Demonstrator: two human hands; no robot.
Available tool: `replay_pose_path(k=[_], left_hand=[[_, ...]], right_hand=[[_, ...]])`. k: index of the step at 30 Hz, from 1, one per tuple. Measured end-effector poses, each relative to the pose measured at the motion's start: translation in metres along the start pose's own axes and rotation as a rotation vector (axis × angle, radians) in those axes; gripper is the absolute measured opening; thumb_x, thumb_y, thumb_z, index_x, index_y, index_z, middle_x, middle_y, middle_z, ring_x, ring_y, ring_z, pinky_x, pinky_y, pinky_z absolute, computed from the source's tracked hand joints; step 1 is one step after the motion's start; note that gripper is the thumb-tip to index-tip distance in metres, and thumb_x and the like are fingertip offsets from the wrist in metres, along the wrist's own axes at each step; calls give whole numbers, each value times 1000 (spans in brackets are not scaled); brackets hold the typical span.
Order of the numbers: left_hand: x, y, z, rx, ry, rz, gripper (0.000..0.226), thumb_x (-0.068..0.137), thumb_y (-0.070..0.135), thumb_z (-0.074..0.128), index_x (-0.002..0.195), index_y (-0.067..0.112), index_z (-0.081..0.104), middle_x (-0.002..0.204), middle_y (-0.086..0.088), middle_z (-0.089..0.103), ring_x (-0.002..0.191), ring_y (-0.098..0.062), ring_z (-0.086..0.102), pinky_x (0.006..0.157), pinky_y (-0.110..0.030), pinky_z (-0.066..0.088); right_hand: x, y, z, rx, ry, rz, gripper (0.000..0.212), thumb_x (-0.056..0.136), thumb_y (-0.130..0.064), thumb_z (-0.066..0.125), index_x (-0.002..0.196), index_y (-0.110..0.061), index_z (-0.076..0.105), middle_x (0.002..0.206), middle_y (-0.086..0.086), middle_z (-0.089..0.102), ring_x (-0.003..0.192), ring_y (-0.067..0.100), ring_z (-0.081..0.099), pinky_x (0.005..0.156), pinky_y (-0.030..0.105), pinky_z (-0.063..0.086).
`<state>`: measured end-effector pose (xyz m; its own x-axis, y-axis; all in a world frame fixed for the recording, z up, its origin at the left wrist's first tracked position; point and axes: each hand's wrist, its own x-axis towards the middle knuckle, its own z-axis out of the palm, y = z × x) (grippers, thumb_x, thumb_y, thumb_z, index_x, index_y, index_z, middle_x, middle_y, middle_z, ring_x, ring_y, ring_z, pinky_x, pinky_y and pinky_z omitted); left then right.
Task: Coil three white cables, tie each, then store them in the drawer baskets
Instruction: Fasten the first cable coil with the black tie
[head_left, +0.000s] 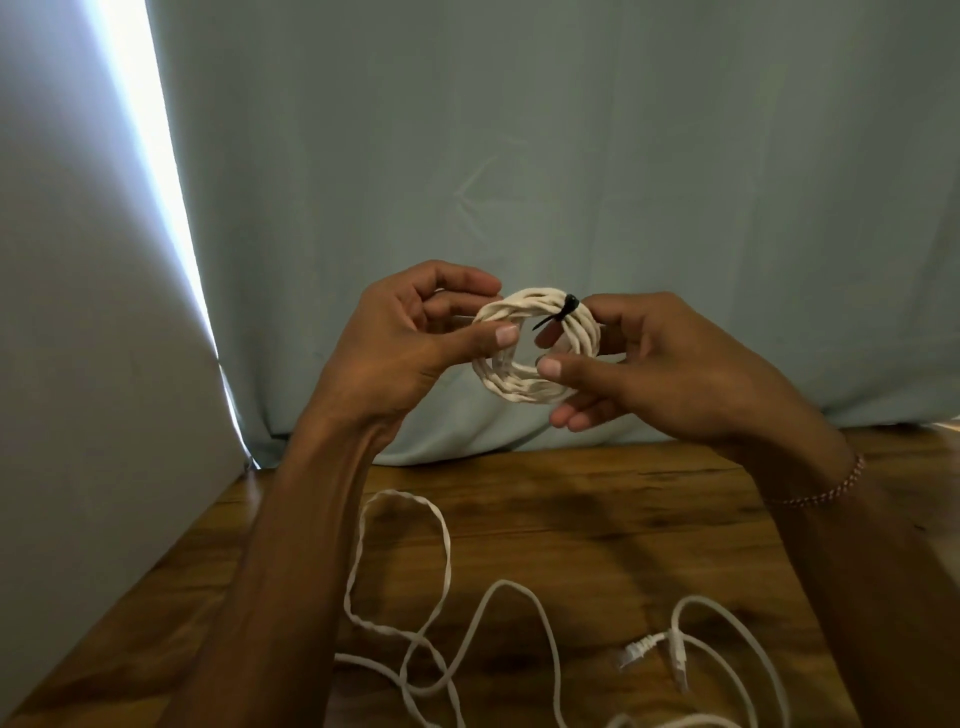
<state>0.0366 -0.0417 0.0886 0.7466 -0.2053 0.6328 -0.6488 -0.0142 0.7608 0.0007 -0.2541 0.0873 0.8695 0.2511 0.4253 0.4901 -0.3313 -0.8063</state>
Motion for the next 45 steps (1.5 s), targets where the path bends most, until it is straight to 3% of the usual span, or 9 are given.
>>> replay_pose_path(k=[9,12,16,21,25,28,34,40,45], left_hand=[[0,3,-5,-204,-131,-410,78,70,57,69,118,-4,65,108,-26,73,101,-38,73,80,-40,63],[4,-2,4,-236,-19,-429,62,79,48,67,106,-7,70,100,-27,74,92,-36,75,72,-38,63],[5,-13,7,-147,41,-376,17,89,14,71,94,-2,75,87,-22,76,73,-27,74,64,-33,63],[7,-14,6,-109,99,-338,13,86,9,74,94,-2,75,81,-19,75,70,-28,74,61,-33,63],[6,-16,10,-10,131,-275,17,86,10,76,101,2,78,84,-19,77,74,-28,73,68,-35,64],[6,-20,14,149,134,-191,18,90,13,73,107,10,79,79,-9,78,70,-21,73,69,-33,64],[9,-26,14,498,-15,-134,20,100,21,62,111,19,78,82,-4,77,78,-23,74,82,-47,62],[6,-27,23,434,23,-96,19,99,17,64,111,17,78,85,-3,78,80,-23,75,81,-49,62],[6,-34,41,281,-12,-108,14,98,21,65,103,20,78,92,-6,78,86,-21,74,83,-37,63]], right_hand=[[9,10,7,-276,351,-297,39,80,-7,83,113,-26,77,114,-11,74,94,2,71,83,23,59],[8,11,5,-346,226,-363,51,81,12,73,120,-21,74,134,-7,65,121,3,61,98,22,54],[3,7,0,-386,37,-316,52,87,6,68,126,-29,70,144,-14,57,132,-1,51,102,17,49],[0,3,-3,-225,59,-244,33,87,-13,69,112,-33,76,136,-13,63,121,4,62,98,29,56],[5,8,5,-191,213,-178,19,80,-37,79,98,-30,77,124,-9,71,91,8,75,86,38,62],[12,15,12,-222,298,-158,22,81,-25,83,100,-27,73,108,-7,75,77,9,75,76,39,64],[17,20,9,-180,275,-45,38,80,-22,85,113,-27,68,106,-7,75,82,7,75,74,31,63],[8,24,-10,155,107,144,39,84,-14,78,120,-10,65,89,12,78,79,23,77,68,33,63],[-4,42,-23,210,179,187,36,81,-14,79,116,-11,69,90,15,78,83,28,77,71,36,63]])
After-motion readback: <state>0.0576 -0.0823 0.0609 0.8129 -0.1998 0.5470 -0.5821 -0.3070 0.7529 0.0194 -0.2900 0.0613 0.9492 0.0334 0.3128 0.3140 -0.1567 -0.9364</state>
